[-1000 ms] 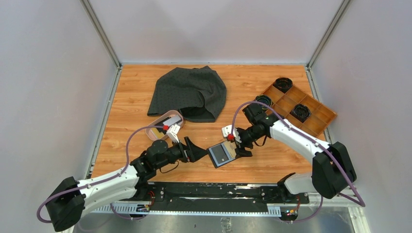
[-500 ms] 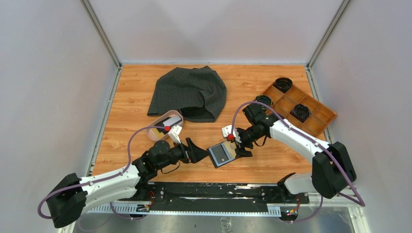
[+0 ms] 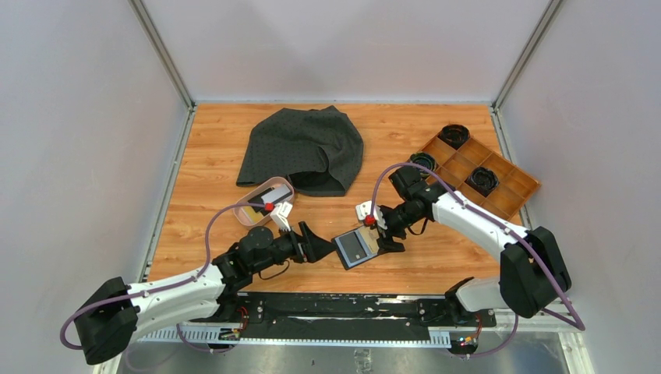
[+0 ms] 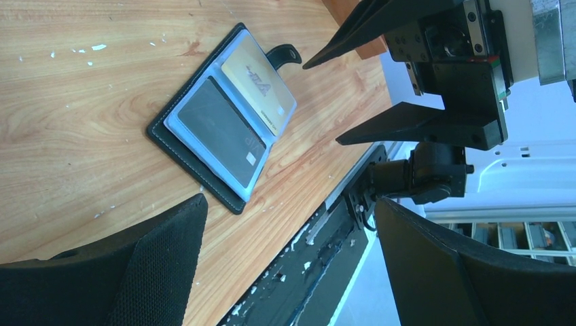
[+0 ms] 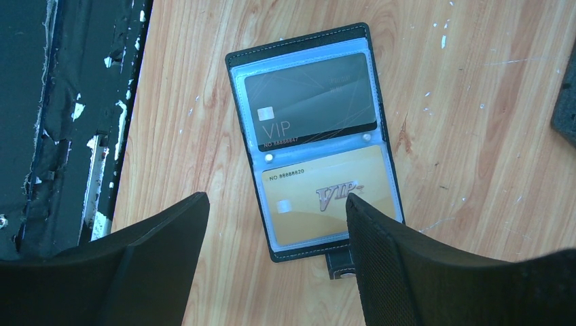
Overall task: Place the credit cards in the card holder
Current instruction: Turn over the card holder at the center of the board.
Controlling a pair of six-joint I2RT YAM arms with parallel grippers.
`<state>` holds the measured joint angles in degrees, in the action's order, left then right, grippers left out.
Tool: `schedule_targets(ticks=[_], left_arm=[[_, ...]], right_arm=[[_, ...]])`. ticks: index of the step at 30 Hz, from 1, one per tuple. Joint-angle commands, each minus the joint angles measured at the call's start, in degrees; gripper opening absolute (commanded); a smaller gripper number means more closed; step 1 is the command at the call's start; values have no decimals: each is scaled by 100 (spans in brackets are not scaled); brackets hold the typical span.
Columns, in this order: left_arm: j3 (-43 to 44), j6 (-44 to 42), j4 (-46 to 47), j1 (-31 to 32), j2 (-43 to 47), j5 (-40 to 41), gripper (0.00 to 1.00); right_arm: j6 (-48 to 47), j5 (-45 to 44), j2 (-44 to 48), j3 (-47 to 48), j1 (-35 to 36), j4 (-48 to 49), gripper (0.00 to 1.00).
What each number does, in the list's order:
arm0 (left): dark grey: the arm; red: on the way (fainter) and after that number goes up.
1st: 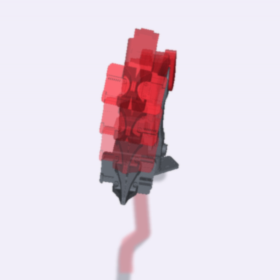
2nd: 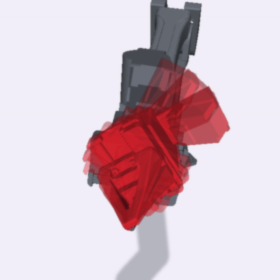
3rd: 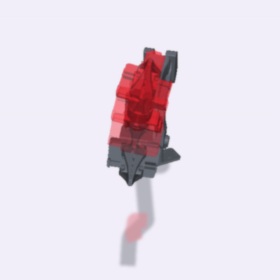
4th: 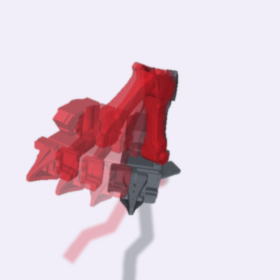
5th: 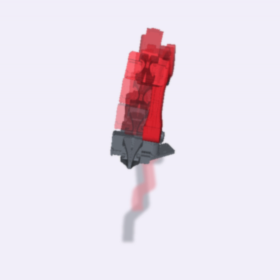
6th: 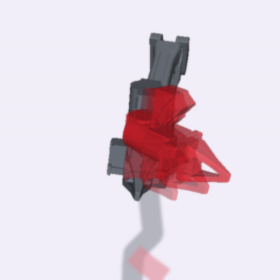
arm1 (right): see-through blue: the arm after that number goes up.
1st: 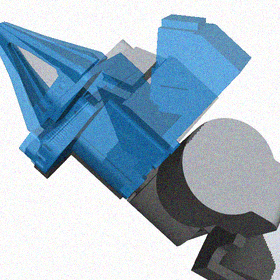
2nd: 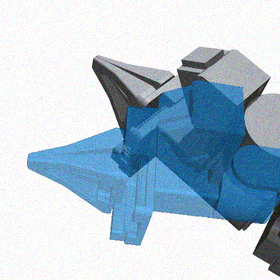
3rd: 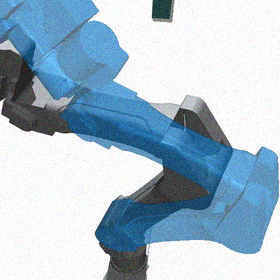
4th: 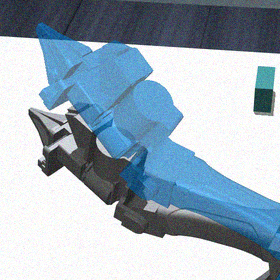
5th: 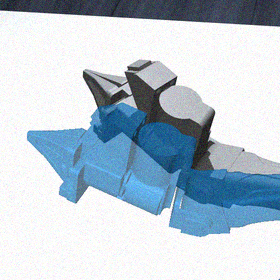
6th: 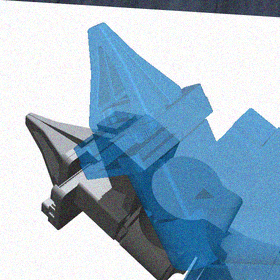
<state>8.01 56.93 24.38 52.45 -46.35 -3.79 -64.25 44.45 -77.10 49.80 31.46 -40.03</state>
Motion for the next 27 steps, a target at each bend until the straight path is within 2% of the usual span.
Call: schedule_targets(ticks=[1, 27], left_arm=[[44, 0, 172, 86, -14, 124, 96], [82, 29, 335, 200, -207, 180, 96]], right_arm=[[-29, -14, -33, -93, -80, -81, 77], [-32, -15, -43, -93, -79, -101, 77]])
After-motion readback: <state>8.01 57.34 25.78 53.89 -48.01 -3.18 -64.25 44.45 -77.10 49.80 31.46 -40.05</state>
